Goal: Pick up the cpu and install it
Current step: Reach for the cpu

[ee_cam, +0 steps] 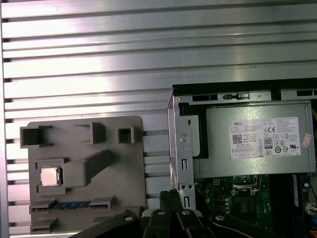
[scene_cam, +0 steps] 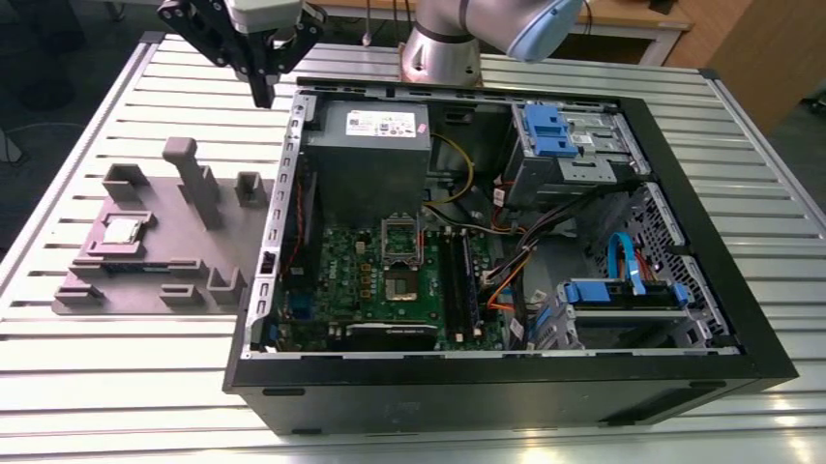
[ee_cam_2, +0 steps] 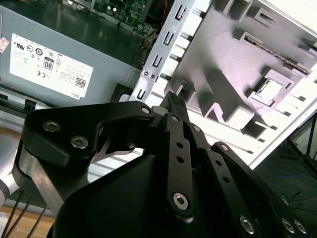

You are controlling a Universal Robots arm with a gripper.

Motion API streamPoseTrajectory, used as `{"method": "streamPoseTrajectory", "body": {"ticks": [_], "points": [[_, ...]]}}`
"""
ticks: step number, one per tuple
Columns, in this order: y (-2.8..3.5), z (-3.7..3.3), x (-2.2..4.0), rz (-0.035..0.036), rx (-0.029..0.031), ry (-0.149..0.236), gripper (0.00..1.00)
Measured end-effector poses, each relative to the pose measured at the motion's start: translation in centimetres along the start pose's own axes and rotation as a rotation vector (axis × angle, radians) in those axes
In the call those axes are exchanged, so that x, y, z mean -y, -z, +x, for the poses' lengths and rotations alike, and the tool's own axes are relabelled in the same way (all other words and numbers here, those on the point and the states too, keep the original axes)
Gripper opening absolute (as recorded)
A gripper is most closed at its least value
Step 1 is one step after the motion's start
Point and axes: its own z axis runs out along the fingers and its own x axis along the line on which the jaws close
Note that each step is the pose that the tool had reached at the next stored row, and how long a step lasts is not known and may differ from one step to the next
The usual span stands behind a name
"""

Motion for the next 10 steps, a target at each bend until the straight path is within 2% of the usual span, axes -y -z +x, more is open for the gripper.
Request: {"method": "streamPoseTrajectory", "body": {"ticks": [10], "points": [[-0.05,0.47,0.04,0.0001,-0.0011,0.000,0.10]]}}
